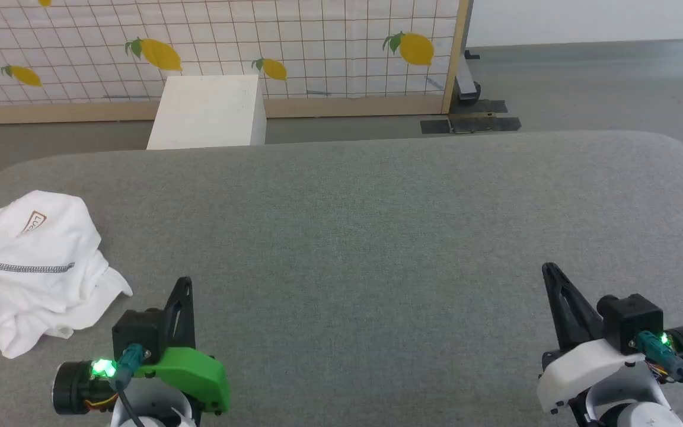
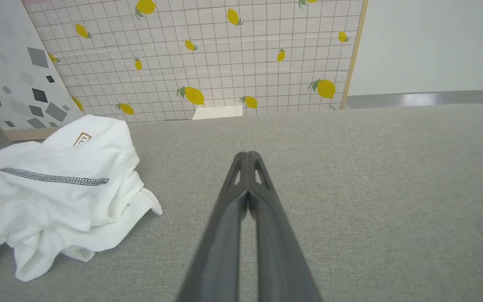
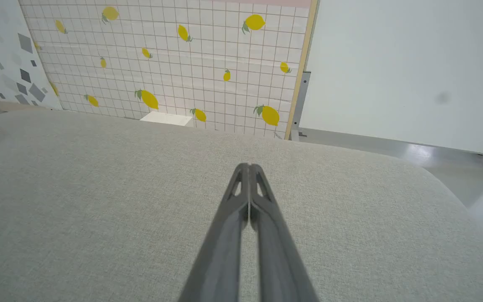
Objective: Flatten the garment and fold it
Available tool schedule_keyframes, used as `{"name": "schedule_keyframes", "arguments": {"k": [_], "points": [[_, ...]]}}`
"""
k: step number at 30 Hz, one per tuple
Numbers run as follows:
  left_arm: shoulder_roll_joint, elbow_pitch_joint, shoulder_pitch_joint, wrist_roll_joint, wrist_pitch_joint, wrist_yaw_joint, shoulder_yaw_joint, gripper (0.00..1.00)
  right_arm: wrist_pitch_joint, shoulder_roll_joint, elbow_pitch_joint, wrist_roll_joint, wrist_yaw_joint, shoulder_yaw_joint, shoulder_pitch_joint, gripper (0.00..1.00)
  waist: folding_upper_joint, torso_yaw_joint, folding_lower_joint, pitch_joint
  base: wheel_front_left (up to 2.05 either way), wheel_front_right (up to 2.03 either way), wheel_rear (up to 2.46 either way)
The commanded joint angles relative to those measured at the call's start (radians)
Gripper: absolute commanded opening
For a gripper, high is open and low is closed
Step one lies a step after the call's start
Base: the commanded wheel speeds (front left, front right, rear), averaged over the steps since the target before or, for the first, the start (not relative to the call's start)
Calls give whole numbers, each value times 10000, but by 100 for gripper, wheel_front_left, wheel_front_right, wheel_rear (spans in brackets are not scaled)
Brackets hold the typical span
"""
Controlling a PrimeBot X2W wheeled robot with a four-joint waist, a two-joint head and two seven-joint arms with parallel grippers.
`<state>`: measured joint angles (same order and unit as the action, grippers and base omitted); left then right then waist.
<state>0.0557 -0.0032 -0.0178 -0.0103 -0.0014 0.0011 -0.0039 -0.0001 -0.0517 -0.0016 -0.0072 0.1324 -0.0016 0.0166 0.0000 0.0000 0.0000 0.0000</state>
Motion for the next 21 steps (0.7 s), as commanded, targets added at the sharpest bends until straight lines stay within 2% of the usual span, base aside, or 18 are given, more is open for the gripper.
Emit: {"name": "schedule_keyframes", "arguments": {"k": [1,21], "points": [[-55,32,178,103,14,-11,39,0,1,15,16,72,-17,16,-166,0,0,0,0,0,0,0,0],[-55,32,178,103,14,-11,39,0,1,15,16,72,-17,16,-166,0,0,0,0,0,0,0,0]]}}
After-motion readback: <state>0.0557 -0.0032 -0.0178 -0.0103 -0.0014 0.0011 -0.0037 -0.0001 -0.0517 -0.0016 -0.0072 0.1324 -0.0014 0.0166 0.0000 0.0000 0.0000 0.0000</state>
